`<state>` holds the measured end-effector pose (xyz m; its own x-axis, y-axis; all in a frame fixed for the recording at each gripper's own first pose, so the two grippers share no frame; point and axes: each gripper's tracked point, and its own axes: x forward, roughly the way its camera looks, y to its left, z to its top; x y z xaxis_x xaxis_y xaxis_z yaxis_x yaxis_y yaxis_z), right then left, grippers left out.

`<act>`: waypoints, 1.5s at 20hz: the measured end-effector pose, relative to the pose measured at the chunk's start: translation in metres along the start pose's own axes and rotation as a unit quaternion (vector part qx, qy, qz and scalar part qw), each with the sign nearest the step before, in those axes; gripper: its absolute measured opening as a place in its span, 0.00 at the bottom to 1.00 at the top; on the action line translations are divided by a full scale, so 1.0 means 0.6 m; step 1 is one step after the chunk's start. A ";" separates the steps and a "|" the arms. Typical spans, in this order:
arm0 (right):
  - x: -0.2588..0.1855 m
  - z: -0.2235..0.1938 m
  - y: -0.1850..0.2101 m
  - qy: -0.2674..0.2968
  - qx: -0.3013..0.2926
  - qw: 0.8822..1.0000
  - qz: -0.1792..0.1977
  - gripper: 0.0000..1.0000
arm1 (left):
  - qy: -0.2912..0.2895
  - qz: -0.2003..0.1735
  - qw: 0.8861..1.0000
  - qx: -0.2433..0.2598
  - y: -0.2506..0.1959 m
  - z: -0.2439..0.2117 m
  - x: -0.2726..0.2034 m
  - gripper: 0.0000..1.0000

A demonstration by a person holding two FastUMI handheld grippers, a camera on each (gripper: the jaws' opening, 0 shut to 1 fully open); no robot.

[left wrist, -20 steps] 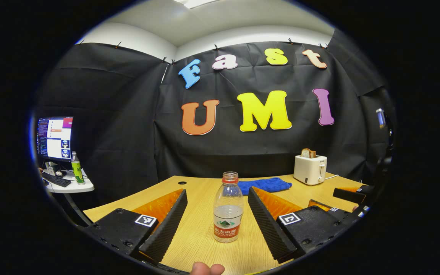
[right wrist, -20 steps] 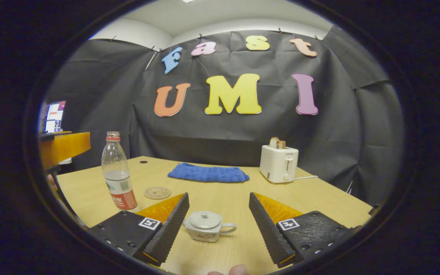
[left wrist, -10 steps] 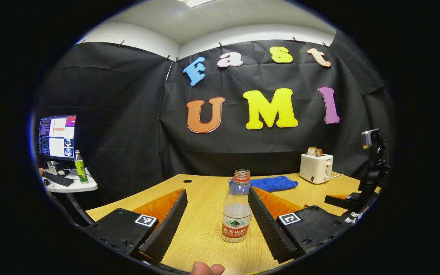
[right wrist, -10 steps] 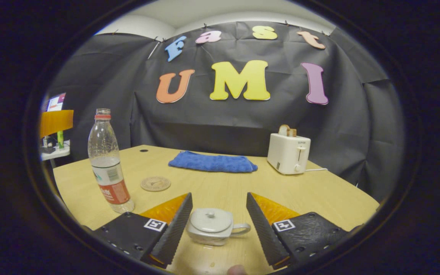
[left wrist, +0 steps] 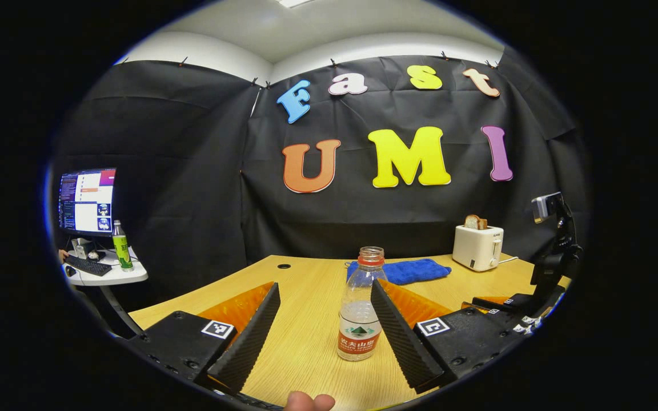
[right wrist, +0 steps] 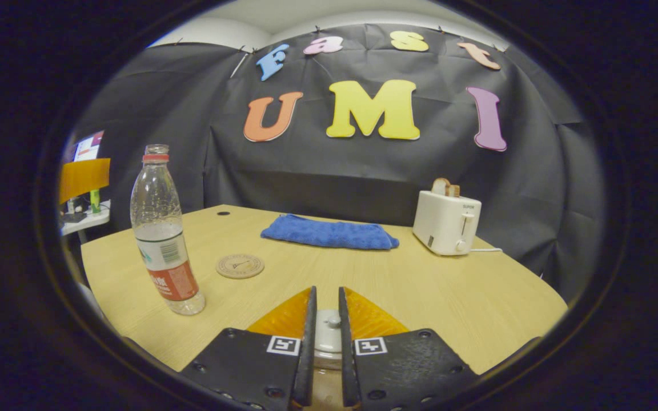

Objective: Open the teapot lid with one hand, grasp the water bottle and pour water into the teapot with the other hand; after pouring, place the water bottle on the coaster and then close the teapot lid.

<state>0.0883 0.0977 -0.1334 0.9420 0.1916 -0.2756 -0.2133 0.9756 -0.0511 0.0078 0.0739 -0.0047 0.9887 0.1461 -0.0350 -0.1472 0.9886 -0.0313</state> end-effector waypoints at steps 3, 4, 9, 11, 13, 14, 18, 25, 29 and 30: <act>0.003 0.005 -0.006 -0.003 0.004 1.000 0.004 0.01 | -0.001 0.002 1.000 0.000 0.002 -0.002 0.002 1.00; 0.006 0.005 -0.007 0.001 0.005 1.000 0.007 0.01 | 0.000 0.002 1.000 0.000 0.001 -0.003 0.003 1.00; 0.004 0.010 -0.008 -0.008 0.018 1.000 0.021 0.00 | 0.011 -0.003 1.000 -0.002 -0.007 -0.020 0.006 1.00; 0.005 0.011 -0.007 -0.007 0.021 0.999 0.028 0.00 | 0.017 -0.009 1.000 -0.002 -0.011 -0.030 0.007 1.00; 0.001 0.018 -0.008 -0.013 0.025 0.999 0.033 0.00 | 0.023 -0.019 1.000 -0.008 -0.019 -0.039 0.002 1.00; 0.000 0.023 -0.008 -0.015 0.023 0.999 0.034 0.00 | 0.029 -0.025 0.999 -0.010 -0.022 -0.047 0.002 1.00; -0.009 0.049 -0.013 -0.033 0.018 0.999 0.034 0.00 | 0.052 -0.061 0.997 -0.003 -0.044 -0.079 -0.004 1.00; -0.048 0.071 -0.028 -0.051 0.014 0.998 0.035 0.00 | 0.095 -0.093 0.991 -0.014 -0.078 -0.132 0.004 1.00; -0.072 0.079 -0.045 -0.060 0.015 0.998 0.030 0.00 | 0.119 -0.100 0.988 -0.020 -0.089 -0.164 0.029 1.00; -0.077 0.081 -0.050 -0.062 0.015 0.998 0.027 0.00 | 0.124 -0.101 0.987 -0.021 -0.091 -0.172 0.035 1.00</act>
<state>0.0640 0.0647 -0.0726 0.9544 0.2546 -0.1557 -0.2593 0.9658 -0.0100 0.0333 0.0193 -0.1070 0.9607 -0.0728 -0.2678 0.0466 0.9936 -0.1030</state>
